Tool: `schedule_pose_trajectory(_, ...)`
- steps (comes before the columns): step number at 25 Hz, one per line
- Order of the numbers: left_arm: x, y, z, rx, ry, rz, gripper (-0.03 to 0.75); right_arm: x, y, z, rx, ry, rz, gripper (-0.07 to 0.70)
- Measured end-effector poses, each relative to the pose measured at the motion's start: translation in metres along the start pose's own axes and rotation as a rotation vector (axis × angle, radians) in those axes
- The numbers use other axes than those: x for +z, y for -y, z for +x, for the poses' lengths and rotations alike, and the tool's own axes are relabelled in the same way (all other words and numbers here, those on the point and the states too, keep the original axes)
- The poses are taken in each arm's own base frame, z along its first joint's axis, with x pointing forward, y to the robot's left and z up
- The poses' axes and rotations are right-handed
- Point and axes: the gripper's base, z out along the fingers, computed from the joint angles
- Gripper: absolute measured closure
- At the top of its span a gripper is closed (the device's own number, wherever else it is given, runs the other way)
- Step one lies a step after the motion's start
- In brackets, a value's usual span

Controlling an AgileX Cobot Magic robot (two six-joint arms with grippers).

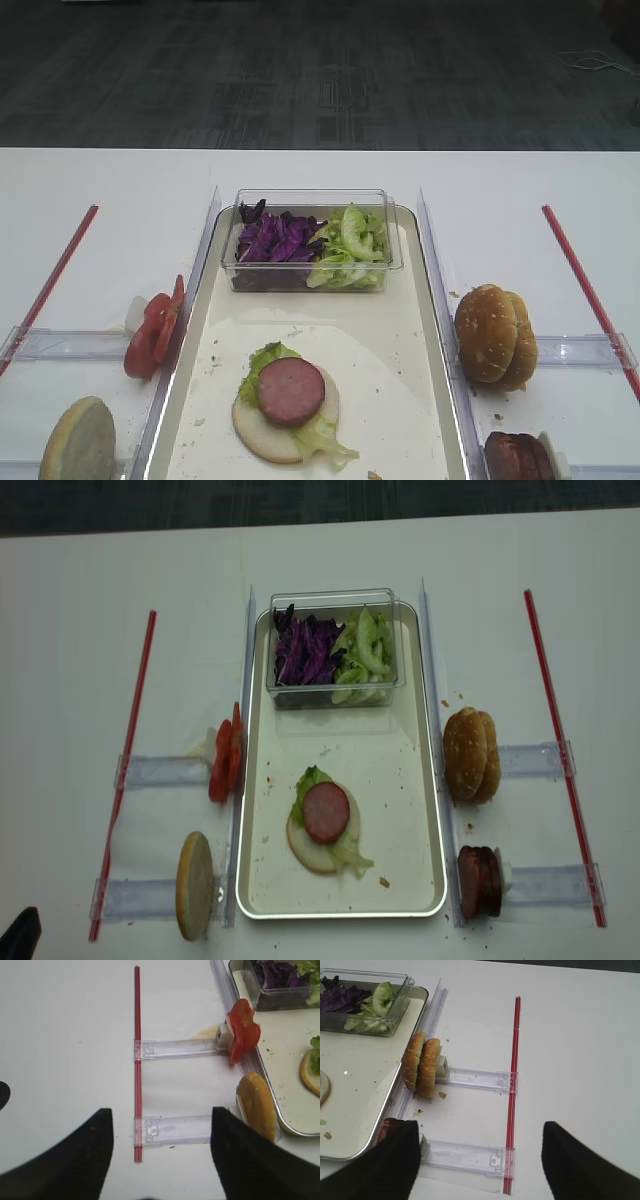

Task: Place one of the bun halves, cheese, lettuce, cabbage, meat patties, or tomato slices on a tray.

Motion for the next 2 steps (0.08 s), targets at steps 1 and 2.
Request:
schedule_pose_trajectory(1, 0.0, 0.0, 0.0, 0.0, 0.0, 0.0, 0.285, 0.0, 0.0, 0.0, 0.0, 0.0, 0.0, 0.118)
schedule_pose_trajectory(2, 0.0, 0.0, 0.0, 0.0, 0.0, 0.0, 0.285, 0.0, 0.0, 0.0, 0.0, 0.0, 0.0, 0.118)
